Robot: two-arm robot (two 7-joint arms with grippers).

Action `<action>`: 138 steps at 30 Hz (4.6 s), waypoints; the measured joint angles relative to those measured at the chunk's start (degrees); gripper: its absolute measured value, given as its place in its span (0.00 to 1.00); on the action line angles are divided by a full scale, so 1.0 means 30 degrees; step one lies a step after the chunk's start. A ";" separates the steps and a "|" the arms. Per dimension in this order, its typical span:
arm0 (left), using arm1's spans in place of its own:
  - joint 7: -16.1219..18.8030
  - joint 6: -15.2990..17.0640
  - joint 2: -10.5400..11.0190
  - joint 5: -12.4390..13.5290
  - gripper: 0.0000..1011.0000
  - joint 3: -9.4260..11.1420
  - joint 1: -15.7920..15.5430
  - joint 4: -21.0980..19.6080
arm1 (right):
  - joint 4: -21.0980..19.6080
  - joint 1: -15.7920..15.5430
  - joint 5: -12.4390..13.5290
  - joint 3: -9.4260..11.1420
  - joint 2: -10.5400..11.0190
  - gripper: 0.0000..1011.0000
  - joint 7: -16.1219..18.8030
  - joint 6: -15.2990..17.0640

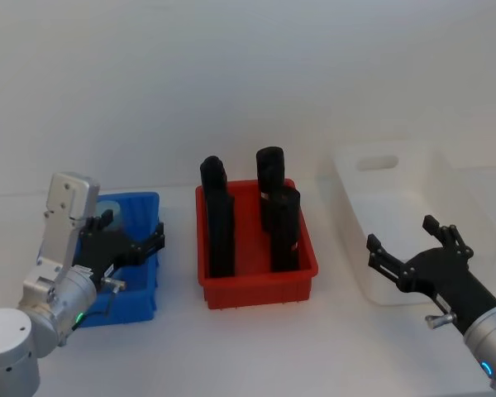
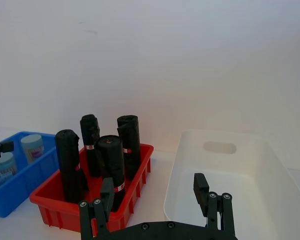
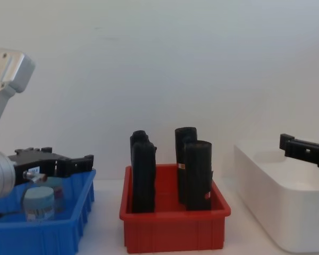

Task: Pick the cotton swabs from the blue box and place them into the white box.

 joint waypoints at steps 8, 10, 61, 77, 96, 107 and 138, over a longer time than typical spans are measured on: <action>-0.0307 0.0268 0.0039 -0.0075 0.99 -0.0341 -0.0414 0.1096 | 0.0000 0.0001 0.0000 0.0000 0.0000 0.99 0.0000 0.0000; -0.0360 0.0313 0.0049 -0.0075 0.99 -0.0393 -0.0475 0.1260 | 0.0000 0.0001 0.0000 0.0000 0.0000 0.99 0.0000 0.0000; -0.2904 0.0463 -0.0411 -0.1115 0.99 -0.1271 -0.2729 0.6469 | 0.0000 0.0000 0.0000 0.0001 0.0000 0.99 0.0000 0.0001; -0.3155 0.0865 -0.0471 -0.1040 0.83 -0.1254 -0.2860 0.6837 | 0.0000 0.0000 0.0000 0.0000 0.0000 0.99 0.0000 0.0000; -0.3262 0.1341 -0.0048 -0.0427 0.66 -0.1425 -0.2236 0.4542 | 0.0000 0.0001 0.0000 0.0000 0.0000 0.99 0.0000 0.0000; -0.4008 0.2693 0.0398 -0.0342 0.66 -0.1654 -0.1911 0.1759 | -0.0001 0.0001 0.0001 0.0001 0.0001 0.99 0.0001 0.0000; -1.0130 0.6580 0.1059 -0.1148 0.66 -0.1470 -0.2473 -0.3252 | 0.0000 -0.0001 0.0000 0.0000 0.0000 0.99 0.0000 0.0000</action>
